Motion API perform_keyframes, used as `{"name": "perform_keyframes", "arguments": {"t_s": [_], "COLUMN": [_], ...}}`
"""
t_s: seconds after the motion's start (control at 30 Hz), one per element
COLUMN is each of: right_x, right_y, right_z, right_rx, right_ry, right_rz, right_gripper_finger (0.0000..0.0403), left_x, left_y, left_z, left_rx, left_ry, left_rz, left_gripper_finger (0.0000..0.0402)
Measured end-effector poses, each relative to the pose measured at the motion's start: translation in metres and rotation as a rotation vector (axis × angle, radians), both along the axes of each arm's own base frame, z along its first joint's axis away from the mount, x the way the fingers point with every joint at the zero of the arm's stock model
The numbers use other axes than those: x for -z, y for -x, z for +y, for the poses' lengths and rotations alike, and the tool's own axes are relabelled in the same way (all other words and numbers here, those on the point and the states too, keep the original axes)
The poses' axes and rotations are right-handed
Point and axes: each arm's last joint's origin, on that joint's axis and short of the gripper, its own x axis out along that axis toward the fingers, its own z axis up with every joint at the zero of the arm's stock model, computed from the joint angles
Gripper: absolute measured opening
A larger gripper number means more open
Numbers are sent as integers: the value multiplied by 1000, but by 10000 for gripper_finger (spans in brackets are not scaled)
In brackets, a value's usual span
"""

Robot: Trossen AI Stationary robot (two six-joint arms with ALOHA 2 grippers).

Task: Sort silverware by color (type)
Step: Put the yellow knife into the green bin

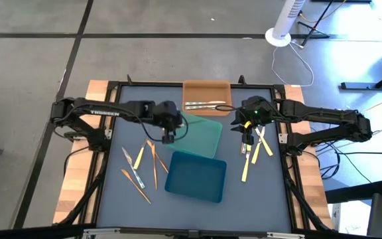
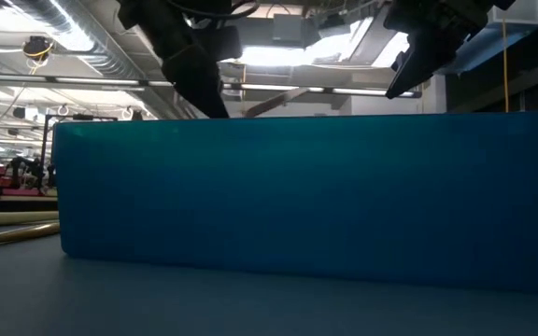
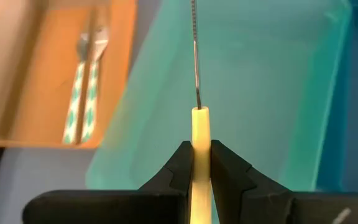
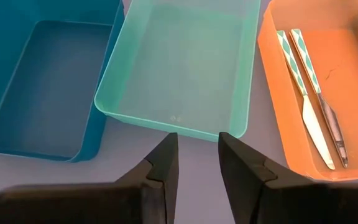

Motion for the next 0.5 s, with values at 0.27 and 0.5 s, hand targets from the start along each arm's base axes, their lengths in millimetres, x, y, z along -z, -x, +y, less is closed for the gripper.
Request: {"name": "perform_keyframes", "arguments": {"t_s": [0.27,0.5], "right_x": [0,0], "right_y": [0,0], "right_z": [0,0], "right_rx": [13,13], "right_ry": [-12,-12], "right_rz": [1,0], "right_gripper_finger": [101,101], "left_x": [34,61], "left_y": [-18,-31], "left_z": [-17,-22], "left_rx": [96,135], "left_ry": [-19,-18], "left_rz": [112,164], "left_gripper_finger": [28,30]}}
